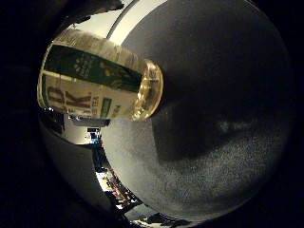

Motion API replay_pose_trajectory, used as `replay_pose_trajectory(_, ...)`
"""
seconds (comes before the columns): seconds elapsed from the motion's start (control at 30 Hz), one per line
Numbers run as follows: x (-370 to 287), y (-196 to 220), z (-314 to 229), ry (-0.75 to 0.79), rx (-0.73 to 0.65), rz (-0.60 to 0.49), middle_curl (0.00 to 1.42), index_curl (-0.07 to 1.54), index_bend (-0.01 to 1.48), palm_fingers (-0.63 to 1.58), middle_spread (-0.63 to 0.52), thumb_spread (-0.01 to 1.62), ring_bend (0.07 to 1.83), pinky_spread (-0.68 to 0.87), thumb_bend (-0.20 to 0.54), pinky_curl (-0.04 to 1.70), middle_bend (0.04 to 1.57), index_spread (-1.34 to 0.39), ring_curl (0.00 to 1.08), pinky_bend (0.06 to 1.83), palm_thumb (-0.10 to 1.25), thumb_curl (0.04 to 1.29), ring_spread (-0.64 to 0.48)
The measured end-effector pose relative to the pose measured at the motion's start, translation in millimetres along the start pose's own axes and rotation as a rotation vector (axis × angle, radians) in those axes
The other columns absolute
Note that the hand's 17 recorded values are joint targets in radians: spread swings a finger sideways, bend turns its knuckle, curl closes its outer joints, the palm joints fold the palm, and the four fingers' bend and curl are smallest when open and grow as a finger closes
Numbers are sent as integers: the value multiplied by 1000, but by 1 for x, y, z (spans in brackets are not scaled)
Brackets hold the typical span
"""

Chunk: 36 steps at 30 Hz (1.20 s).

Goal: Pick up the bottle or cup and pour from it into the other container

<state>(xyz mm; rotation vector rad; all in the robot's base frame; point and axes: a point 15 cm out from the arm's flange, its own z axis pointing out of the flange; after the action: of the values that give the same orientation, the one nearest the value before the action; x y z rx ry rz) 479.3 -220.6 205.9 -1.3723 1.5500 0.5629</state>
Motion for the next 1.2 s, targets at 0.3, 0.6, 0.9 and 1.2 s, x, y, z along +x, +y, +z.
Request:
replay_pose_trajectory(0.3, -7, 7, 5, -35, -31, 0, 614, 714, 892, 1353, -59, 909, 1285, -278, -15, 263, 1104, -198, 477, 1348, 919, 530, -123)
replay_pose_trajectory(0.6, -18, 10, 3, -56, -45, -15, 666, 761, 1125, 1216, -77, 895, 1419, -207, -9, 435, 1302, -166, 562, 1489, 1011, 617, -154)
replay_pose_trajectory(0.9, -38, 12, -4, -69, -58, -37, 678, 774, 1156, 1165, -81, 605, 1462, -194, -16, 529, 1355, -168, 589, 1468, 1049, 778, -157)
replay_pose_trajectory(1.2, -83, 11, -29, 43, -90, -73, 684, 783, 1174, 1164, -82, 496, 1463, -195, -20, 611, 1358, -169, 599, 1427, 1048, 868, -161)
